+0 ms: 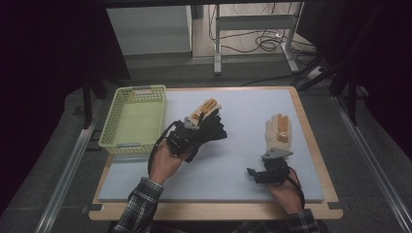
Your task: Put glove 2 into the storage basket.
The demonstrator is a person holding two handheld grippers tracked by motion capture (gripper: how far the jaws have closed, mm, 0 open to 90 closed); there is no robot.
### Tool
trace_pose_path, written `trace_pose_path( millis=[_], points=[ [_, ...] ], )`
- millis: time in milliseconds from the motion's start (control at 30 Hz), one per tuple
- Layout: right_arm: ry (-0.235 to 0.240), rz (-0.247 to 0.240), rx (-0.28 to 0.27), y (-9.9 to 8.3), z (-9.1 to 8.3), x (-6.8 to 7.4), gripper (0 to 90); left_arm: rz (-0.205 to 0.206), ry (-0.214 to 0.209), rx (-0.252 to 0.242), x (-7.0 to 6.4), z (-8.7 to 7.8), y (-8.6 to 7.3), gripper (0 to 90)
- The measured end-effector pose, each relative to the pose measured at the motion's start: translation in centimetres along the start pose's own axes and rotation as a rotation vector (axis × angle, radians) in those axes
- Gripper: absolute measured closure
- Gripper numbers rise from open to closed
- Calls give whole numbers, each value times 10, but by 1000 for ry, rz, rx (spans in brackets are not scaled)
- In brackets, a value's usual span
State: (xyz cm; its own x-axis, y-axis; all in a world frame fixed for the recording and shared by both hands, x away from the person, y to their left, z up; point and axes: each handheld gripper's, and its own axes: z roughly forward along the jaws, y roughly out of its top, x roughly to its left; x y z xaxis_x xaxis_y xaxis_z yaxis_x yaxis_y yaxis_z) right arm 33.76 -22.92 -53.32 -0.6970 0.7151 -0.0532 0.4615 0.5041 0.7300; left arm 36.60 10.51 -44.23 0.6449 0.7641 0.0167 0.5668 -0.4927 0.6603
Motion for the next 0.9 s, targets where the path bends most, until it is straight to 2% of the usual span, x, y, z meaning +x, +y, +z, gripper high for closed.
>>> trace_pose_path(
  millis=[467,567,667,767,800,833,900],
  points=[
    [-2,-1,-3,0,0,0,205,-79,136,-31,51,-44,14,667],
    [-2,-1,-2,0,0,0,205,-110,160,-35,64,-50,11,665],
    [-2,-1,-2,0,0,0,204,-160,174,-41,79,-54,5,664],
    [-2,-1,-2,0,0,0,203,-181,210,-32,91,-56,-1,664],
    [-3,-1,-3,0,0,0,203,-202,227,-30,99,-57,-5,664],
    [-3,-1,-3,0,0,0,203,-202,227,-30,99,-57,-5,663],
    [-2,-1,-2,0,0,0,203,-221,248,-26,109,-58,-9,663]
  ],
)
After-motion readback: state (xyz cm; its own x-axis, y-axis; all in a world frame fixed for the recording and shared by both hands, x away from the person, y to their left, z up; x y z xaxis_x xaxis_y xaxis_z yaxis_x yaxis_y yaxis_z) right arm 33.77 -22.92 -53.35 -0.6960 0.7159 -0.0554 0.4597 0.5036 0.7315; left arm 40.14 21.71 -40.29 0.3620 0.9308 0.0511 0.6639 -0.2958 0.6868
